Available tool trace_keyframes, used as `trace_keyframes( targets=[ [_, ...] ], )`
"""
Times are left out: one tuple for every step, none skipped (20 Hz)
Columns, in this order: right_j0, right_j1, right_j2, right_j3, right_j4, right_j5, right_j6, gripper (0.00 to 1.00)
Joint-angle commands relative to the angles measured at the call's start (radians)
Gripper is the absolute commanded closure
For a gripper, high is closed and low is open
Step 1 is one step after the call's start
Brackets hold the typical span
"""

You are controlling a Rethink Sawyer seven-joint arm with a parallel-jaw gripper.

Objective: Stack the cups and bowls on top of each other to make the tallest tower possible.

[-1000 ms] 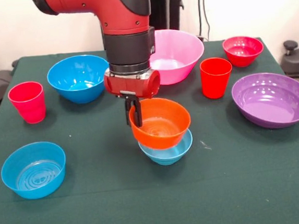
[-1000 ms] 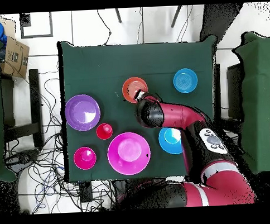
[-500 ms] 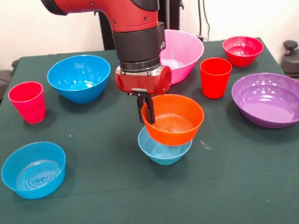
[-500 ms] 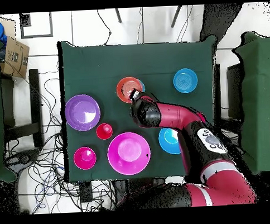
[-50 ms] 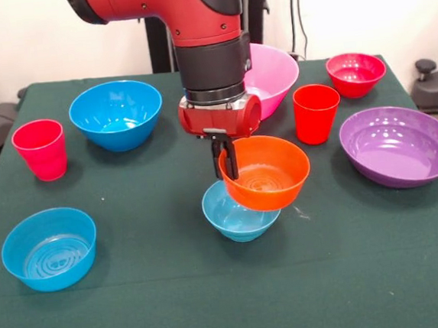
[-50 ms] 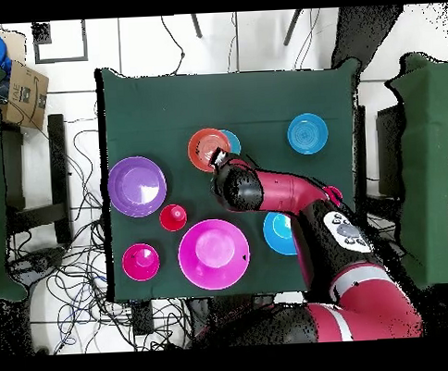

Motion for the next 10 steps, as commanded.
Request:
trace_keyframes(
  targets=[
    [0.031,0.014,0.036,0.004,-0.007,0.091,0.039,1.0],
    [0.031,0.012,0.035,0.002,-0.007,0.098,0.035,1.0],
    [0.031,0.01,0.034,0.003,-0.006,0.102,0.034,1.0],
    [0.031,0.008,0.033,0.004,-0.007,0.105,0.034,1.0],
    [0.031,0.007,0.032,0.005,-0.007,0.106,0.033,1.0],
    [0.031,0.006,0.031,0.006,-0.007,0.108,0.033,1.0],
    [0.03,0.007,0.031,0.007,-0.008,0.106,0.033,1.0],
    [0.028,0.008,0.032,0.008,-0.008,0.106,0.032,1.0],
    [0.027,0.007,0.032,0.009,-0.008,0.108,0.031,1.0],
    [0.026,0.005,0.032,0.009,-0.009,0.11,0.029,1.0]
  ],
)
